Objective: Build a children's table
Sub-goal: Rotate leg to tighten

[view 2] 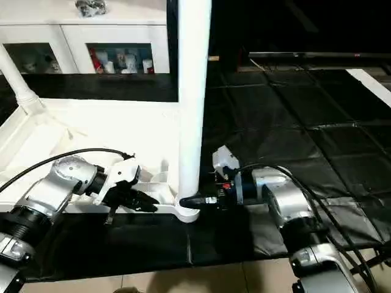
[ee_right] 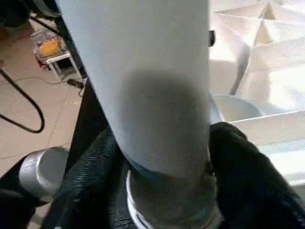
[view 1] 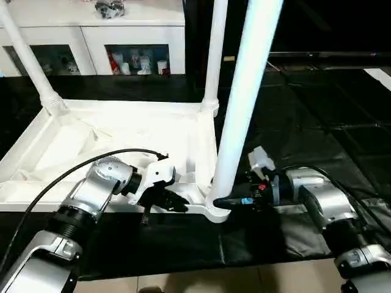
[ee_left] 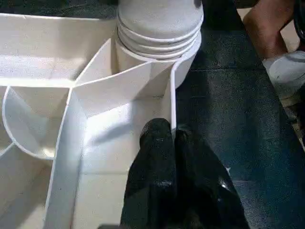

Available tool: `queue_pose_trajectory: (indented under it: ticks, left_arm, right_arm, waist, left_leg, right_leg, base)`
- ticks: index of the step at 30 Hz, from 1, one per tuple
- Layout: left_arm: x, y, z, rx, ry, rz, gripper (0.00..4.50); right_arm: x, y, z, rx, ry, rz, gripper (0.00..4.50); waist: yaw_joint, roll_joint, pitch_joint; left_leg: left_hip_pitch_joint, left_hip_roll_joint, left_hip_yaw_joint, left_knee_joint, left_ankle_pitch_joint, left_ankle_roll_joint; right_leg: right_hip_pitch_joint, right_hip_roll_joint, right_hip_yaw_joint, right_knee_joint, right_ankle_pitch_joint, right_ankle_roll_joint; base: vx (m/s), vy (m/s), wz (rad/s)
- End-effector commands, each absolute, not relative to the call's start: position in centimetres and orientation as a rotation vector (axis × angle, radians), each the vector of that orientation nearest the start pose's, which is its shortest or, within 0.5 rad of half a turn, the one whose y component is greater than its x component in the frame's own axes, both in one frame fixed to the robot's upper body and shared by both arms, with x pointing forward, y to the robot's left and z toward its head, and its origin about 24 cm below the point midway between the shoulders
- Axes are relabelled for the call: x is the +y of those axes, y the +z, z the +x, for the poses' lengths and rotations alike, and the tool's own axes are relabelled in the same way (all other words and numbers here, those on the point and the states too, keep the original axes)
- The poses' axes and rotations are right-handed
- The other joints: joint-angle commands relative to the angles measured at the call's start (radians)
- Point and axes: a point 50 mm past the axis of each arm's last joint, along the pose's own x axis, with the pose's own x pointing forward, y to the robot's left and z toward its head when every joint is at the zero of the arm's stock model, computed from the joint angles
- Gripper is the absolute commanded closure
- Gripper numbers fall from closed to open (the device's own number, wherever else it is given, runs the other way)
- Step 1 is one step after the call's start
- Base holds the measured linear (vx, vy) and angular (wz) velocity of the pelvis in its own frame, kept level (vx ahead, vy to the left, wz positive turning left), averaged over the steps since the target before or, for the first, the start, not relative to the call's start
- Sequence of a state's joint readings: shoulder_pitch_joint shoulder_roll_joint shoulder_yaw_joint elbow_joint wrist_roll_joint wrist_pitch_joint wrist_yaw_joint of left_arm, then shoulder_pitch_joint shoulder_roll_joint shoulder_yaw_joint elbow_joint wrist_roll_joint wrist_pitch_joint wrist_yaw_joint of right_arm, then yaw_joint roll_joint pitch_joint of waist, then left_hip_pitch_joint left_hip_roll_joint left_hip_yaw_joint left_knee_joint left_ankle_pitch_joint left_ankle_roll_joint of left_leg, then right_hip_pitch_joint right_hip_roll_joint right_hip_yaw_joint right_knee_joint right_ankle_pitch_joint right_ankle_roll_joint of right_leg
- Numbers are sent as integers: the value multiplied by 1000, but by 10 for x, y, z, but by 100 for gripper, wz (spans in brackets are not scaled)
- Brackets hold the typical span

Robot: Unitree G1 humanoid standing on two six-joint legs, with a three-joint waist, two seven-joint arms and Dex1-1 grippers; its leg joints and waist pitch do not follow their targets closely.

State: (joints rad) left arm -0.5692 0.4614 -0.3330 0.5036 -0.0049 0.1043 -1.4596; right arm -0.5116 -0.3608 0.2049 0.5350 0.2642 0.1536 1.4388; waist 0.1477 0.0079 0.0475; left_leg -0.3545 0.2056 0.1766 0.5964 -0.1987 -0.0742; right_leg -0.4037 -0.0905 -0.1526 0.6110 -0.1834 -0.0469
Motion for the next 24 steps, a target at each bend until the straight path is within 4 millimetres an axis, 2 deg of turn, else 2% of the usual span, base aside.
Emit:
queue_pose_trajectory:
  ticks: [1, 7, 9, 11, 13, 16, 17, 18, 19, 20, 21, 23, 24]
  left_arm:
    - [139, 63, 298, 533, -1660, 465, 450]
    - [140, 62, 299, 539, -1656, 470, 450]
    - [140, 61, 301, 540, -1629, 463, 450]
    - [137, 62, 307, 528, -1561, 440, 450]
    - [135, 63, 312, 516, -1497, 419, 450]
    - [125, 69, 329, 461, -1313, 361, 450]
    - [125, 69, 329, 461, -1313, 361, 450]
    - [118, 73, 337, 434, -1225, 322, 450]
    - [115, 75, 340, 425, -1191, 308, 450]
    - [115, 75, 340, 425, -1191, 308, 450]
    - [109, 77, 344, 416, -1149, 289, 450]
    - [97, 81, 349, 411, -1068, 248, 450]
    - [92, 82, 350, 409, -1048, 237, 450]
  right_arm:
    - [-134, 58, 298, 331, 1556, -18, 212]
    - [-133, 56, 297, 349, 1574, -11, 237]
    - [-132, 55, 296, 350, 1577, 5, 240]
    - [-130, 53, 294, 341, 1562, 30, 242]
    - [-129, 51, 294, 334, 1532, 55, 242]
    - [-120, 45, 298, 281, 1330, 108, 242]
    - [-120, 45, 298, 281, 1330, 108, 242]
    - [-113, 40, 301, 273, 1219, 118, 243]
    - [-110, 38, 302, 280, 1176, 126, 245]
    - [-110, 38, 302, 280, 1176, 126, 247]
    - [-104, 35, 304, 294, 1110, 136, 248]
    - [-91, 30, 309, 316, 990, 155, 251]
    - [-87, 29, 311, 328, 948, 164, 252]
  waist:
    - [-3, -6, -71]
    - [-3, -3, -68]
    - [-4, -2, -68]
    - [-3, 2, -69]
    - [-2, 0, -67]
    - [-3, -2, -64]
    - [-4, -5, -65]
    - [-9, 0, -65]
    - [-11, -1, -64]
    - [-14, -5, -66]
    - [-20, -5, -66]
    - [-30, -6, -66]
    - [-35, -6, -68]
  left_leg:
    - [-1, 41, -10, -63, -101, 66]
    - [1, 39, -9, -63, -122, 59]
    - [2, 39, -10, -65, -131, 53]
    - [4, 41, -12, -65, -133, 49]
    - [8, 41, -10, -65, -150, 46]
    - [11, 40, -11, -67, -165, 32]
    - [10, 38, -13, -68, -161, 23]
    - [7, 37, -15, -69, -158, 17]
    - [7, 37, -14, -70, -162, 14]
    - [5, 33, -16, -69, -162, 12]
    - [-4, 32, -17, -70, -147, 13]
    - [1, 30, -16, -69, -148, 9]
    - [-3, 29, -17, -68, -131, 11]
  right_leg:
    - [64, -79, 76, -70, -201, -145]
    - [63, -79, 76, -77, -242, -135]
    - [64, -78, 75, -79, -261, -129]
    - [63, -78, 76, -76, -241, -138]
    - [61, -78, 76, -80, -250, -144]
    - [60, -80, 76, -88, -297, -131]
    - [63, -82, 74, -89, -322, -117]
    - [64, -83, 73, -91, -339, -105]
    - [62, -82, 73, -95, -348, -100]
    - [67, -83, 70, -96, -360, -91]
    - [70, -81, 69, -93, -350, -85]
    - [66, -83, 69, -97, -359, -84]
    - [68, -83, 69, -94, -338, -90]
  base:
    - [0, 0, 0]
    - [0, 0, 0]
    - [0, 0, 0]
    - [0, 0, 0]
    - [0, 0, 0]
    - [0, 0, 0]
    - [0, 0, 0]
    - [0, 0, 0]
    - [0, 0, 0]
    - [0, 0, 0]
    - [0, 0, 0]
    - [0, 0, 0]
    - [0, 0, 0]
